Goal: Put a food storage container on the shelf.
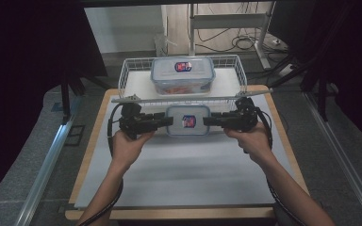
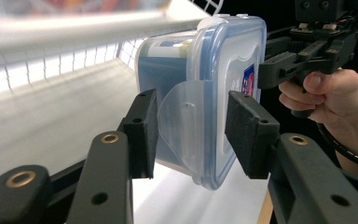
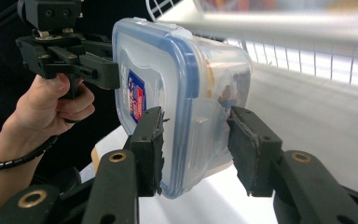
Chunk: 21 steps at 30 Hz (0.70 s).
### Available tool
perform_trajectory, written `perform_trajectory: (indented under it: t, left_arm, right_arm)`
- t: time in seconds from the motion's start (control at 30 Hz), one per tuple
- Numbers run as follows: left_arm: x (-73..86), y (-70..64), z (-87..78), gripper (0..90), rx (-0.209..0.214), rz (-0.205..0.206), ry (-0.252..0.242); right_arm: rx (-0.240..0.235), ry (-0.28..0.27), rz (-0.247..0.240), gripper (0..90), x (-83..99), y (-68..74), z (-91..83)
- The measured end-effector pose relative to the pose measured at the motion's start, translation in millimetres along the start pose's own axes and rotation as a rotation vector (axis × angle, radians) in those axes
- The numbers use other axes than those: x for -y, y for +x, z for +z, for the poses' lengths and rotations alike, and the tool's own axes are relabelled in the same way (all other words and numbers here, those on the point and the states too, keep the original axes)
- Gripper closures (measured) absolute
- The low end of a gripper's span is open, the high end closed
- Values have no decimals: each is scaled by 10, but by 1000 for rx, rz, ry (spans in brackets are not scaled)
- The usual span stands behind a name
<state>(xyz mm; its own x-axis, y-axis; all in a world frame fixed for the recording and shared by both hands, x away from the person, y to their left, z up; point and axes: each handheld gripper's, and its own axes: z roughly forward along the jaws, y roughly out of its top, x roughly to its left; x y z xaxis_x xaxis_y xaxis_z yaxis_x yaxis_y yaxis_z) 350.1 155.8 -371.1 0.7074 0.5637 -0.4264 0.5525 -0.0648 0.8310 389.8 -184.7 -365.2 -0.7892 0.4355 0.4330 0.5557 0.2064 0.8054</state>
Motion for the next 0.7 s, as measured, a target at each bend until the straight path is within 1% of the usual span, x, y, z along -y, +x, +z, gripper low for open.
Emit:
perform_trajectory:
  t: [0.1, 0.17, 0.23, 0.37, 0.43, 0.53, 0.6, 0.7]
  left_arm:
    - [-119, -22, -31, 550, -9, 8, -10]
    - [-237, -50, -58, 548, -21, 22, -12]
    - [-321, -60, -77, 546, -28, 32, -12]
    - [-520, -66, -114, 545, -32, 30, -27]
    - [-626, -62, -138, 545, -39, 37, -29]
    - [-779, -55, -168, 545, -46, 38, -35]
    - [-913, -43, -189, 544, -54, 33, -42]
    - [-1079, -2, -207, 540, -57, 26, -53]
  right_arm:
    - [6, -12, -12, 558, -122, 27, -22]
    - [12, -25, -20, 556, -229, 51, -44]
    - [18, -38, -29, 555, -332, 71, -67]
    - [31, -61, -42, 553, -551, 107, -106]
    - [35, -73, -46, 552, -655, 113, -114]
    - [32, -89, -34, 551, -803, 103, -120]
    - [27, -100, -25, 551, -896, 89, -119]
    - [24, -117, -13, 552, -1024, 71, -107]
